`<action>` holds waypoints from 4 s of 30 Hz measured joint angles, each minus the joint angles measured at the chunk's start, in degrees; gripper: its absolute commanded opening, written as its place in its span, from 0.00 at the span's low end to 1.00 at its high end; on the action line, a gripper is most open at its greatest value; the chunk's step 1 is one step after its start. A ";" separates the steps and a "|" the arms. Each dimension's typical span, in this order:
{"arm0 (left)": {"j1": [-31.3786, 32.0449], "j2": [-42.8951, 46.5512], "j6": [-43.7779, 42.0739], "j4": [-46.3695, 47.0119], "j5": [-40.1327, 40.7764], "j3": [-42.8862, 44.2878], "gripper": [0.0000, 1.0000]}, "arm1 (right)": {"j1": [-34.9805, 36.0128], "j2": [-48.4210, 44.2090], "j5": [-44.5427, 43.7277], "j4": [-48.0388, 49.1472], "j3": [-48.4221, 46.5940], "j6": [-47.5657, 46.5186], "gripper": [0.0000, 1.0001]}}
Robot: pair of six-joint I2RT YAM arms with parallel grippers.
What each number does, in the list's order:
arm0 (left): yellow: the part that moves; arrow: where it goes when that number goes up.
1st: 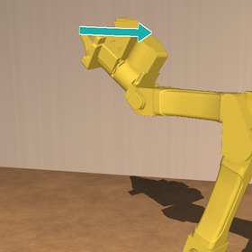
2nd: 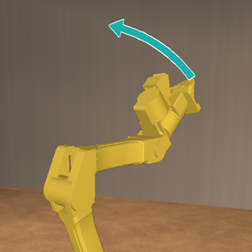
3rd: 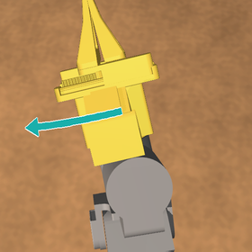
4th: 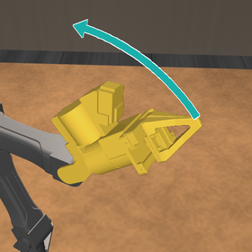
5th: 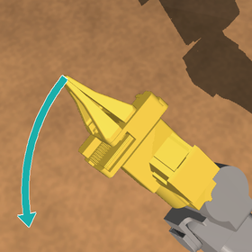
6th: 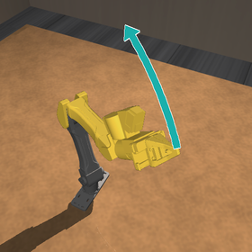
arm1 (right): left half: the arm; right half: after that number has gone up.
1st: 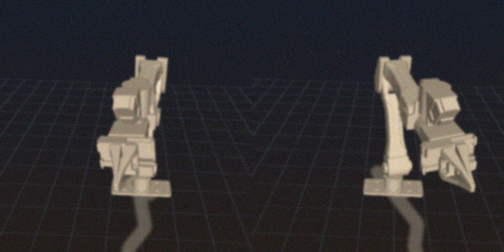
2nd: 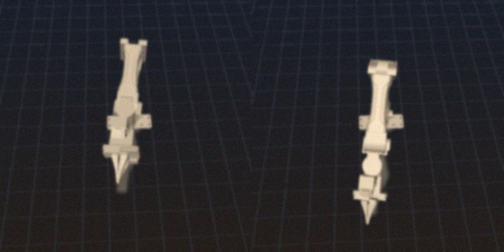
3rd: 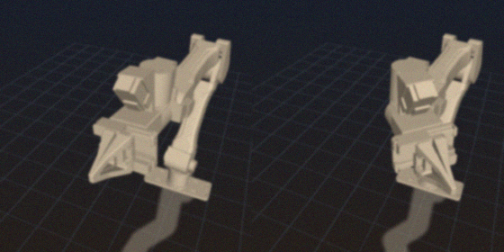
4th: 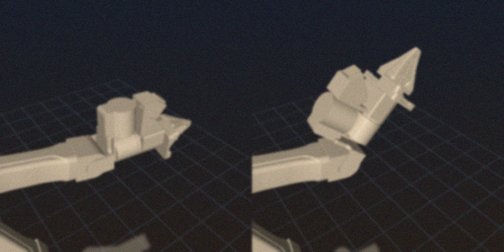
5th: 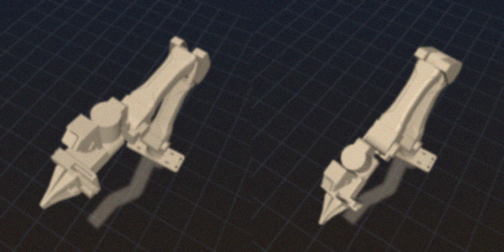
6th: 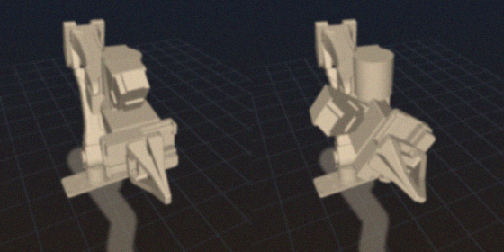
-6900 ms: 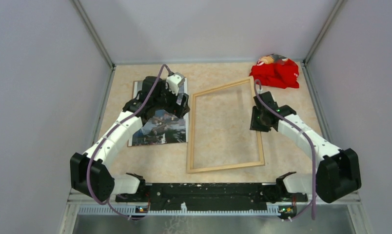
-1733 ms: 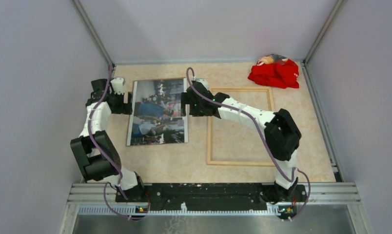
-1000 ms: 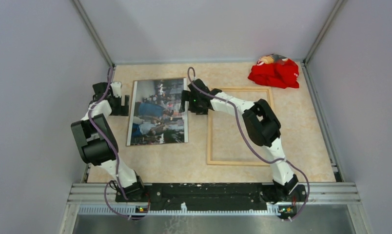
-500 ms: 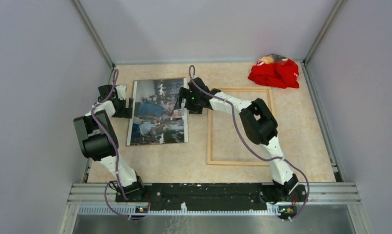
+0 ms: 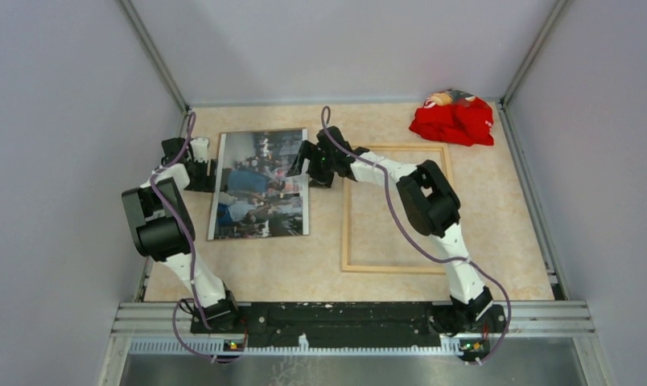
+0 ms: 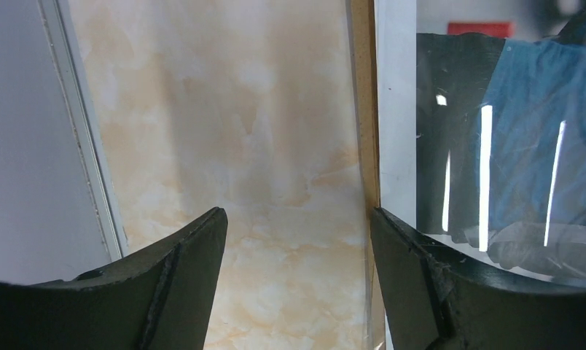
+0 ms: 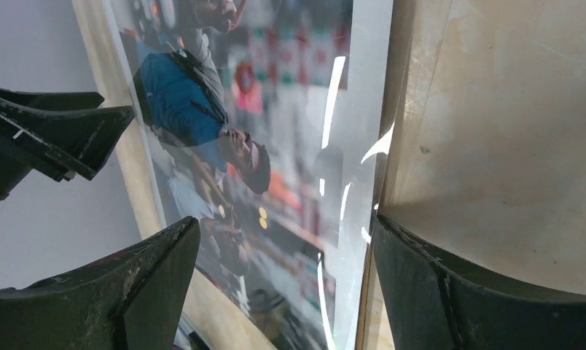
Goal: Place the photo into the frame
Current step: Pick up the photo frame item at the center of the board, then place the photo frame item in the photo frame.
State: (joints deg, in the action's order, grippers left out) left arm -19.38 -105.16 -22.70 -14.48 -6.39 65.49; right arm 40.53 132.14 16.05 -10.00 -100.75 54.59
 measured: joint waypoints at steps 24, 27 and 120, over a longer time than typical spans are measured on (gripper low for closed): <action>-0.09 0.42 -1.44 2.54 0.85 -1.33 0.78 | 1.77 -3.85 1.20 1.29 1.27 -1.92 0.81; -0.09 0.50 -1.51 2.71 0.85 -1.44 0.78 | 2.12 -4.90 1.29 1.88 1.27 -1.90 0.81; 51.60 -5.81 13.00 -22.47 -10.27 17.79 0.98 | -31.47 -75.80 -1.68 -42.56 35.93 -26.56 0.00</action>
State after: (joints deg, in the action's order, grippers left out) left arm 32.23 -110.98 -9.69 -36.95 -16.67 83.29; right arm 9.06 56.34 14.37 -52.56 -64.82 28.03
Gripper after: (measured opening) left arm 0.984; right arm 0.004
